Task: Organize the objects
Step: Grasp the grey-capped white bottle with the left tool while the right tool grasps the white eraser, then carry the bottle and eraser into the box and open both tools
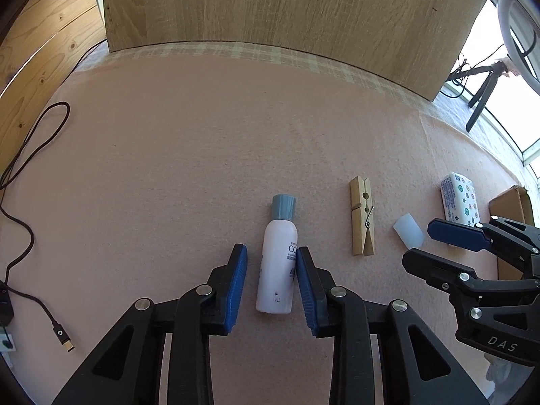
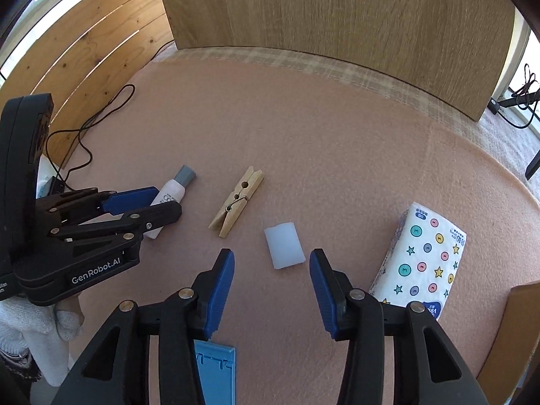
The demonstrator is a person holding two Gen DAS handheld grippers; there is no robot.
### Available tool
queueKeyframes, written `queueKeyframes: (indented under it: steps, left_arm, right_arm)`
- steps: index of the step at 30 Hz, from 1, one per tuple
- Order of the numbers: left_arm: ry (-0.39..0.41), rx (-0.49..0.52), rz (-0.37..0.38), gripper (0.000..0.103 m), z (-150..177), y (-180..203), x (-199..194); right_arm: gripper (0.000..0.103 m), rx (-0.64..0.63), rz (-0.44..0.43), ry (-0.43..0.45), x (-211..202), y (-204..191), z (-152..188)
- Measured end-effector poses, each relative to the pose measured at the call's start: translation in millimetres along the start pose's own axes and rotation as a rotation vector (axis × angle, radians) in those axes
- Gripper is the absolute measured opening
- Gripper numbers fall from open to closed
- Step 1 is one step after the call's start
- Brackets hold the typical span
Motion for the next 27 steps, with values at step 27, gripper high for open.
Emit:
queueKeyframes:
  steps: [27]
  left_arm:
    - [0.034, -0.012, 0.039, 0.021, 5.5, -10.7, -13.9]
  right_arm:
    - [0.012, -0.008, 0.004, 0.005, -0.7, 1.3, -0.1]
Point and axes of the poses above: each gripper's, at about its wrist camera, not at the fingertips, and x roughly the way its jaws point, y to its right, z to its underside, the point moved 5 cm from there along x, roughly the way its jaws point
